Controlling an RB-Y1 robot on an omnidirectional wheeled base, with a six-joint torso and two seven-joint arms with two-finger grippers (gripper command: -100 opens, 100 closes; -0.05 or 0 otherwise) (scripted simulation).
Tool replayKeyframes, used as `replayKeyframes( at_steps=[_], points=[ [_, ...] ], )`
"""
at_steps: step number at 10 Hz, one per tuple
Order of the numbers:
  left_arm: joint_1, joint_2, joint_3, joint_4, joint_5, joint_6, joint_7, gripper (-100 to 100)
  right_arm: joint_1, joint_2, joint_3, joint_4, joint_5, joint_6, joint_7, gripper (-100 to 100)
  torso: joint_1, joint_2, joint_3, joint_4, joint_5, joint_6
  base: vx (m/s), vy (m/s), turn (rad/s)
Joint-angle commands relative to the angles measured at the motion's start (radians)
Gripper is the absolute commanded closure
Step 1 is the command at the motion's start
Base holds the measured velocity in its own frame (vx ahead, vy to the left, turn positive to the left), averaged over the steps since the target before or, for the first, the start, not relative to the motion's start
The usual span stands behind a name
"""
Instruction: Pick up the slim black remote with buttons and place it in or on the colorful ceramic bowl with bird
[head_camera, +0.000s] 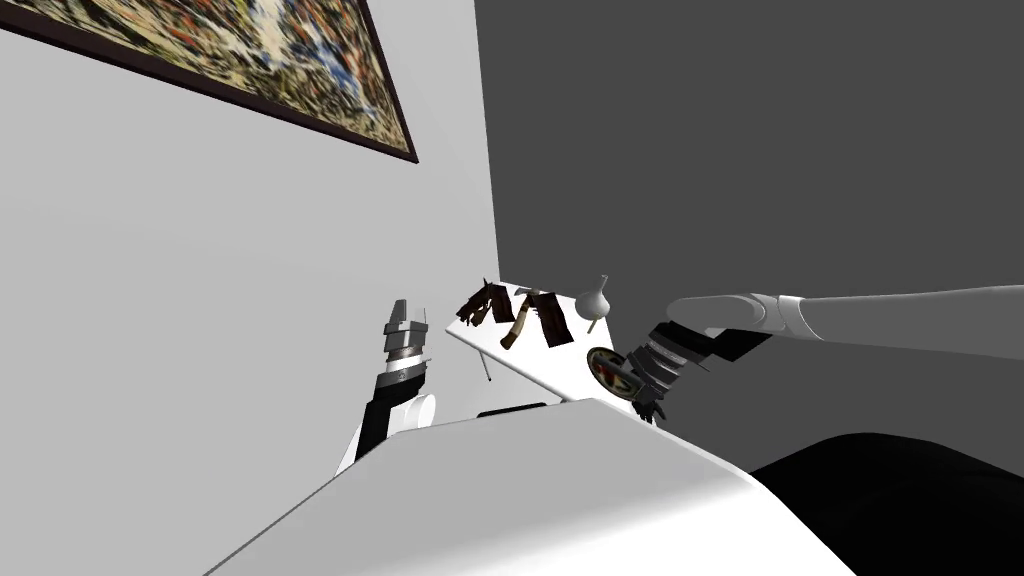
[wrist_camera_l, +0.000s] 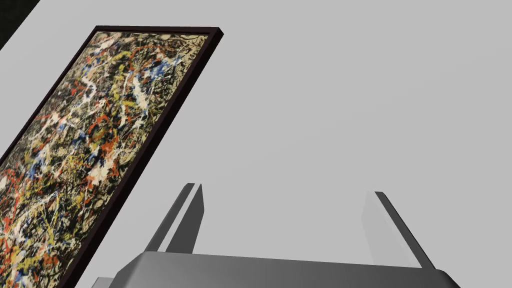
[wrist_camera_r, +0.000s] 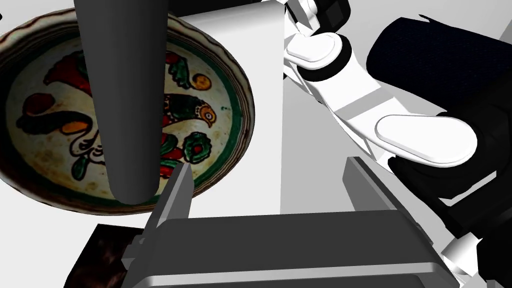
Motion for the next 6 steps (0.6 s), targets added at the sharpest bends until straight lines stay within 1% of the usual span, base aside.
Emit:
replayKeyframes(
  at_steps=[1,2,3,4,5,6],
  points=[
    [0.000,0.000,0.000,0.000,0.000,0.000,0.000,0,-0.001,-0.003,0.011,0.030,-0.006,0.002,0.005,-100,0.000,0.000,0.000,0.000,0.000,0.000,-0.006,-0.005,0.019],
    [0.000,0.000,0.000,0.000,0.000,0.000,0.000,0,-0.028,0.029,0.040,0.074,-0.035,-0.044,-0.031,-100,0.003,-0.004,-0.002,-0.001,0.001,0.000,-0.155,-0.111,0.411],
    [0.000,0.000,0.000,0.000,0.000,0.000,0.000,0,-0.028,0.029,0.047,0.106,-0.055,-0.044,-0.031,-100,-0.001,0.001,0.000,0.000,0.000,-0.002,-0.210,-0.153,0.553],
    [0.000,0.000,0.000,0.000,0.000,0.000,0.000,0,-0.028,0.029,0.047,0.138,-0.055,-0.044,-0.031,-100,-0.004,0.004,0.002,0.001,0.000,-0.001,-0.171,-0.131,0.471],
    [0.000,0.000,0.000,0.000,0.000,0.000,0.000,0,-0.028,0.029,0.047,0.167,-0.055,-0.044,-0.031,-100,-0.004,0.004,0.002,0.001,-0.001,-0.001,-0.088,-0.056,0.201],
    [0.000,0.000,0.000,0.000,0.000,0.000,0.000,0,-0.055,0.061,0.082,0.205,-0.104,-0.090,-0.068,-100,-0.001,0.000,0.000,0.000,0.000,0.001,-0.212,-0.098,0.349]
  ],
)
